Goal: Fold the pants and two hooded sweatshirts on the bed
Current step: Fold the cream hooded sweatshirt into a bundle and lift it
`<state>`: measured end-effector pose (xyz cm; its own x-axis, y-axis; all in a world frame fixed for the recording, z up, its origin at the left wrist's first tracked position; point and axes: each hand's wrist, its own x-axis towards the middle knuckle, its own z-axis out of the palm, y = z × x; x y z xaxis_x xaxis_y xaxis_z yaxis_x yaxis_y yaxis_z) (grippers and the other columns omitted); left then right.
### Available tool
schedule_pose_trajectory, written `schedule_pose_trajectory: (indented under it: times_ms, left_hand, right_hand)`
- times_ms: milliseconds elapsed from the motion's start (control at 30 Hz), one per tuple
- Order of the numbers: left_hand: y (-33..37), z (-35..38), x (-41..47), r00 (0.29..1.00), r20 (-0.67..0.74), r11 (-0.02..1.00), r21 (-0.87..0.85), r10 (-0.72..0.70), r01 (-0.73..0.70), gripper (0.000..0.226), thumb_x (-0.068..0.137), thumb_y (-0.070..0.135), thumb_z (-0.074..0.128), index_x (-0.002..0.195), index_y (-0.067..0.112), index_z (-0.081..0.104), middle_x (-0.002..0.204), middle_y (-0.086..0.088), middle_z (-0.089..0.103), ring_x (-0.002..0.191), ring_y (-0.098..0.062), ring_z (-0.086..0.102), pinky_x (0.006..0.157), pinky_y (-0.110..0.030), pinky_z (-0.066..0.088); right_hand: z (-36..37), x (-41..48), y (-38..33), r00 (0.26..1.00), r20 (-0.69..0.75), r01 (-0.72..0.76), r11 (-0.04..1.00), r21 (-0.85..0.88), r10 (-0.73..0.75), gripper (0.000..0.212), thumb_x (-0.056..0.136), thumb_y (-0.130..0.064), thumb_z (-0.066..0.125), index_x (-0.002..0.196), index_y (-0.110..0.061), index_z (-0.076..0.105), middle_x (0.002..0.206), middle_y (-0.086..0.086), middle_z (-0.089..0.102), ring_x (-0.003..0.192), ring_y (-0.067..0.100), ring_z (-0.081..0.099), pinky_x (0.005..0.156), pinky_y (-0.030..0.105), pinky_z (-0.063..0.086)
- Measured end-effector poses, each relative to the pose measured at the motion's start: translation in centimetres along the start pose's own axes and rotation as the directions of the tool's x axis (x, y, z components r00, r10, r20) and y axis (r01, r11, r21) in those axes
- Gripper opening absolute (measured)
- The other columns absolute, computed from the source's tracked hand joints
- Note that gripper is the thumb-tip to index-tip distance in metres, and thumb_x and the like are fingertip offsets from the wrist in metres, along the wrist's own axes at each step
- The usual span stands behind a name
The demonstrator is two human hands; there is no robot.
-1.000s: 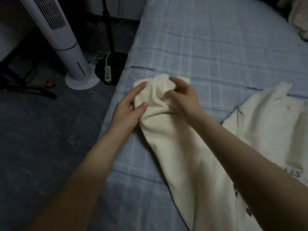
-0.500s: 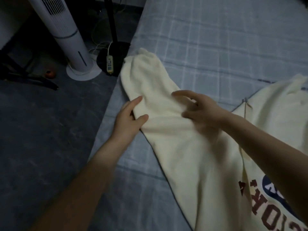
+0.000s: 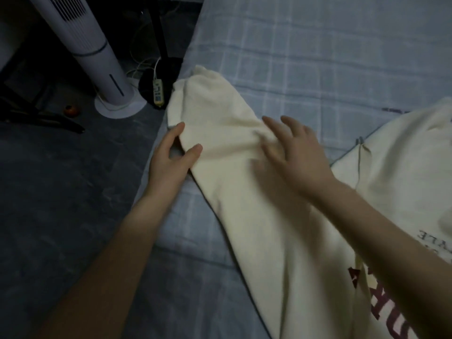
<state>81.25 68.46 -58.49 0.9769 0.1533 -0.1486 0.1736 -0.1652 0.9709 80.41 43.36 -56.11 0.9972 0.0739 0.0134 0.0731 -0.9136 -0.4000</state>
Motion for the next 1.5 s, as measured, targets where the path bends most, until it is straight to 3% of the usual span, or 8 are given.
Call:
schedule_pose_trajectory:
  times_ms: [233,667,800,900,1133,1267,1367,1500]
  left_hand:
    - [0.8,0.0,3.3,0.986,0.065,0.958,-0.233,-0.155,0.166,0.048,0.091,0.007,0.065,0.13,0.033,0.056,0.135,-0.009,0.058,0.118,-0.019,0.061,0.088,-0.03,0.057]
    - [2.9,0.0,5.2,0.96,0.272,0.991,-0.093,-0.063,0.091,0.075,0.088,-0.007,0.054,0.145,0.04,0.043,0.142,0.009,0.05,0.117,0.003,0.055,0.093,-0.018,0.048]
    - [7.1,1.1,1.9,0.924,0.374,0.994,-0.106,0.073,-0.036,0.082,0.088,-0.015,0.048,0.149,0.037,0.033,0.152,0.01,0.039,0.129,0.003,0.046,0.107,-0.021,0.04]
    - [10.7,2.9,-2.7,0.832,0.527,0.981,-0.164,0.173,-0.101,0.085,0.086,-0.019,0.048,0.144,0.041,0.032,0.149,0.018,0.037,0.137,0.0,0.039,0.114,-0.026,0.034]
    - [14.2,11.0,-15.5,0.511,0.833,0.971,-0.238,0.212,-0.015,0.08,0.086,-0.01,0.053,0.141,0.047,0.039,0.152,0.026,0.035,0.139,0.001,0.037,0.101,-0.016,0.042]
    - [11.5,15.8,-21.6,0.292,0.942,0.985,-0.17,0.164,-0.005,0.081,0.086,-0.006,0.055,0.142,0.05,0.041,0.149,0.028,0.04,0.14,0.0,0.036,0.105,-0.017,0.038]
    - [6.5,18.0,-26.6,0.129,0.988,0.962,-0.051,0.089,-0.269,0.076,0.088,-0.006,0.049,0.148,0.039,0.036,0.155,0.016,0.036,0.144,-0.003,0.031,0.117,-0.026,0.029]
    - [1.9,17.1,-31.5,0.09,0.988,0.689,-0.023,0.128,-0.724,0.052,0.095,0.014,0.038,0.141,0.037,0.052,0.154,0.013,0.038,0.145,-0.004,0.028,0.119,-0.021,0.02]
  right_hand:
    - [5.7,-3.4,-0.3,0.999,0.012,-0.033,0.969,-0.247,0.037,0.059,0.098,-0.053,0.03,0.155,-0.044,0.024,0.164,0.01,0.025,0.15,0.038,0.019,0.117,0.057,0.016]
    - [5.2,-2.7,-0.6,0.993,0.076,-0.067,0.974,-0.218,0.085,0.058,0.097,-0.057,0.034,0.153,-0.052,0.021,0.165,0.005,0.021,0.149,0.033,0.018,0.118,0.051,0.018]
    - [-0.8,-2.0,-0.5,0.97,0.209,-0.204,0.892,0.404,0.127,0.052,0.102,-0.036,0.051,0.151,-0.042,0.035,0.16,-0.01,0.031,0.148,0.012,0.025,0.115,0.023,0.018]
    - [-7.0,-4.6,-1.0,0.989,0.022,-0.115,0.676,0.728,0.145,0.046,0.101,-0.041,0.048,0.144,-0.056,0.038,0.151,-0.031,0.036,0.13,-0.02,0.035,0.111,0.019,0.025]
    - [-12.7,-14.8,1.7,0.975,-0.053,-0.027,0.353,0.935,0.217,0.039,0.104,-0.04,0.044,0.142,-0.049,0.045,0.154,-0.017,0.043,0.14,0.003,0.042,0.118,0.042,0.033]
    - [-12.7,-25.4,5.9,0.939,-0.064,-0.063,0.352,0.934,0.338,0.039,0.106,-0.03,0.041,0.144,-0.036,0.05,0.149,-0.009,0.052,0.139,0.013,0.046,0.115,0.049,0.035]
    - [-11.1,-32.9,7.9,0.858,0.035,-0.225,0.315,0.922,0.512,0.037,0.101,-0.033,0.044,0.134,-0.038,0.06,0.139,-0.012,0.06,0.131,0.013,0.055,0.106,0.048,0.043]
    - [-9.1,-38.8,9.4,0.757,0.085,-0.354,0.296,0.887,0.648,0.032,0.104,-0.017,0.046,0.126,-0.028,0.066,0.125,-0.013,0.069,0.121,0.006,0.061,0.107,0.036,0.047]
